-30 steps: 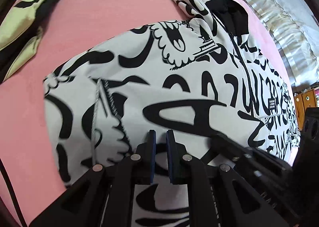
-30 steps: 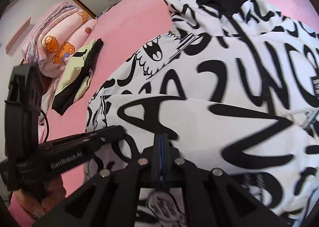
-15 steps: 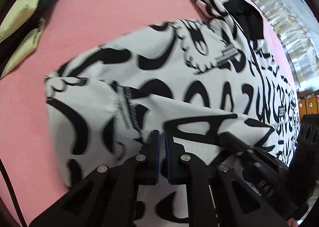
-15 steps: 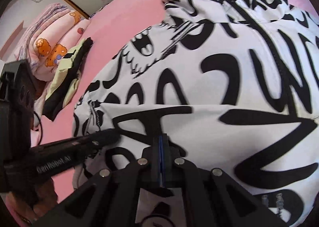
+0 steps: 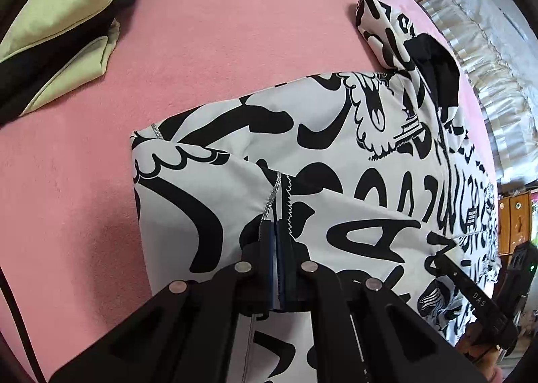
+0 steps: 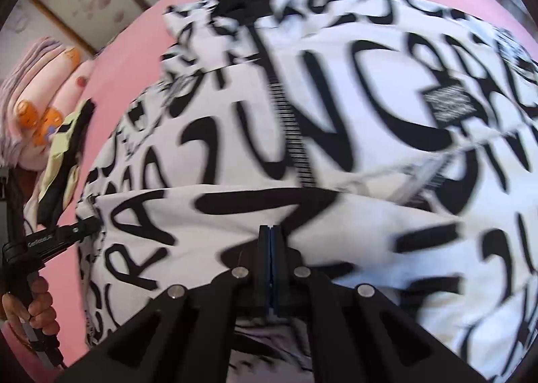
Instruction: Fold large clothes
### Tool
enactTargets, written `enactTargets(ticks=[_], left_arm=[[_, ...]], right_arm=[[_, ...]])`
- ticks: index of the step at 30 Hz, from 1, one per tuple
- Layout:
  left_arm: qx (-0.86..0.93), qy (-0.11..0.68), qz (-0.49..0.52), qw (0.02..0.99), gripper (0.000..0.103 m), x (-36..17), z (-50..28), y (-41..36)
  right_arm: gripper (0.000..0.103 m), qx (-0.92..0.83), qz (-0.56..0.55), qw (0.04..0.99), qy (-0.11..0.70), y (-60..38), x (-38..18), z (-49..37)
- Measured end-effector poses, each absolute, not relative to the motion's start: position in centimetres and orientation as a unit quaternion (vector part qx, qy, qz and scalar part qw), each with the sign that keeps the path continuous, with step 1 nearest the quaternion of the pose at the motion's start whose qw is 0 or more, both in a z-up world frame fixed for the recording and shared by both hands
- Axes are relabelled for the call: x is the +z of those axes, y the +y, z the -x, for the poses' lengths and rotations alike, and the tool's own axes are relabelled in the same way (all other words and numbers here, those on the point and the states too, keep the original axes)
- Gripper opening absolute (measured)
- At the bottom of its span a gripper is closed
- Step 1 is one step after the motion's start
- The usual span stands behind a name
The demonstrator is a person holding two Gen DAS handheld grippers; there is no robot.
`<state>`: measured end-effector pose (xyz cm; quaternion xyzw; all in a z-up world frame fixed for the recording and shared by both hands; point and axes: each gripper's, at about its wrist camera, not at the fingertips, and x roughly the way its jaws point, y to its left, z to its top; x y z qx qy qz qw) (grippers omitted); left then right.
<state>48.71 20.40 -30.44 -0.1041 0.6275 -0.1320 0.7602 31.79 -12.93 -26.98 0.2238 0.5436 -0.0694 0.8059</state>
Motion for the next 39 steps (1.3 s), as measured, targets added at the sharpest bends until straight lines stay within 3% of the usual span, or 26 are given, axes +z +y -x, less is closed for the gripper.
enactTargets(ticks=[9, 30, 39], left_arm=[[-0.111, 0.611, 0.068, 0.781, 0.002, -29.2, -49.0, 21.5], [-0.048, 0.603, 0.091, 0.791, 0.003, -32.9, -52.6, 26.8], [-0.050, 0.595, 0.103, 0.796, 0.003, -31.0, -51.6, 27.1]], right_arm=[[0.000, -0.117, -0.222, 0.800, 0.545, -16.4, -26.4, -29.6], [0.000, -0.128, -0.227, 0.795, 0.548, -17.2, -27.1, -29.0], [0.000, -0.140, -0.223, 0.798, 0.542, -16.7, -25.4, -28.7]])
